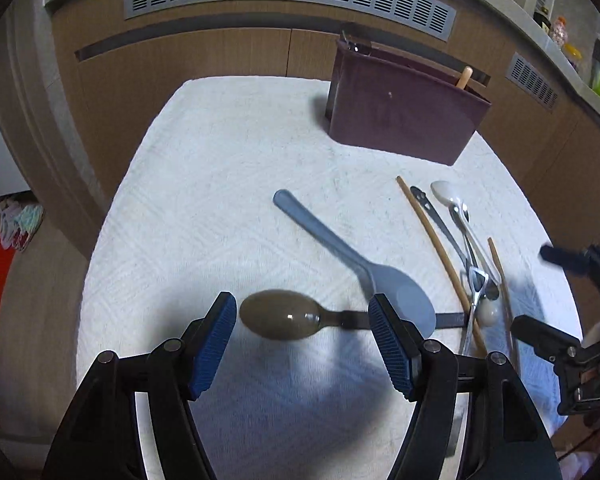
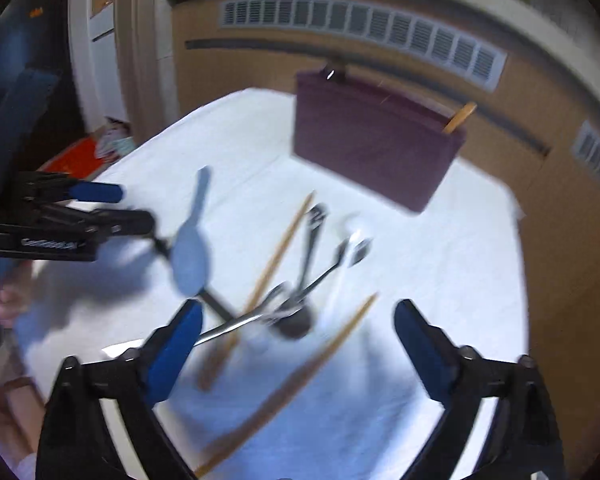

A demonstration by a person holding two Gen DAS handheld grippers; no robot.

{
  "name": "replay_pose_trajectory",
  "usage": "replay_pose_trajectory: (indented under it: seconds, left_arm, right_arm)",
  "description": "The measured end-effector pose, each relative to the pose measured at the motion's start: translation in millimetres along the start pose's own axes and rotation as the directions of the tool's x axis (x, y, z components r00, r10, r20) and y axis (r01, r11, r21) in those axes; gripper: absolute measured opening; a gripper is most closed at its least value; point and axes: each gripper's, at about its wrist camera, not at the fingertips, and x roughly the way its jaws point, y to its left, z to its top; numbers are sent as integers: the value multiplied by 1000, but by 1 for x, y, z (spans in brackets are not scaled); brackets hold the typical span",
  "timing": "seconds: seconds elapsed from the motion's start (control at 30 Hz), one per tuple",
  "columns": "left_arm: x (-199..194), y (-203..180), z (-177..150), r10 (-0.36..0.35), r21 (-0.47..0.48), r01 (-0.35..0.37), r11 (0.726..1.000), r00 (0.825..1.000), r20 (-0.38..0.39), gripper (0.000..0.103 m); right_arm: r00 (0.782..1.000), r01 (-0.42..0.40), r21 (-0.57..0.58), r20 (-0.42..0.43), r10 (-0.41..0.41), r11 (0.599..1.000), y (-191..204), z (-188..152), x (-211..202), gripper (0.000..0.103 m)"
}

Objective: Organize utensils
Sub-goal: 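Move the right tool to the small metal shovel and grasp its handle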

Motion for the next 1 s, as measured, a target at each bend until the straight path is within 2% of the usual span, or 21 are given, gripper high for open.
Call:
replay_pose_trajectory:
  seconds: [0.03, 0.07, 0.1, 0.23, 0.4, 0.57, 0.7, 0.77, 0.83, 0.87, 0.93, 1.0]
  left_arm:
    - [0, 1, -1, 3, -4, -3, 1000, 1000, -2, 69]
    - [0, 1, -1, 2, -7, -2, 1000, 1000, -4, 69]
    - [-1, 2, -1, -1, -11, 0, 1000, 1000, -5, 69]
    - [-2, 1, -1, -13, -14, 13, 1000, 1000, 2, 70]
    - [-3, 0, -3, -12, 3, 12, 1000, 1000, 0, 71]
    - [-2, 3, -5, -19, -15, 19, 1000, 1000, -5, 72]
    - [0, 7, -4, -16, -27, 16, 999, 1000, -9, 73]
    - [-1, 8, -5, -21, -30, 21, 999, 1000, -12, 73]
    - [0, 9, -5, -25, -34, 25, 999, 1000, -18, 73]
    - [0, 9, -5, -26, -35, 26, 999, 999, -20, 73]
    - [1, 8, -4, -36, -40, 35, 999, 999, -25, 73]
    - [1, 5, -3, -52, -37, 51, 998, 998, -28, 73]
  right_arm:
    - [999, -37, 26, -32, 38, 999, 2, -2, 1, 68]
    - [995, -72, 56, -62, 76, 996, 2, -6, 3, 54]
    - [993, -87, 74, -76, 93, 993, 1, -7, 5, 48]
    - [988, -114, 106, -97, 124, 988, 3, -8, 6, 43]
    - [961, -207, 141, -155, 228, 968, 17, -8, 13, 30]
    - [958, -169, 181, -200, 204, 969, 17, 0, 32, 25]
    - [971, -87, 188, -202, 125, 978, 16, 11, 51, 24]
    - [976, -71, 170, -191, 104, 983, 17, 15, 57, 22]
    - [981, -62, 139, -174, 86, 988, 18, 18, 56, 15]
    - [985, -49, 120, -159, 68, 992, 17, 20, 54, 4]
    - [992, -20, 101, -123, 32, 995, 11, 24, 48, 2]
    - [995, -20, 115, -91, 31, 993, 0, 27, 41, 2]
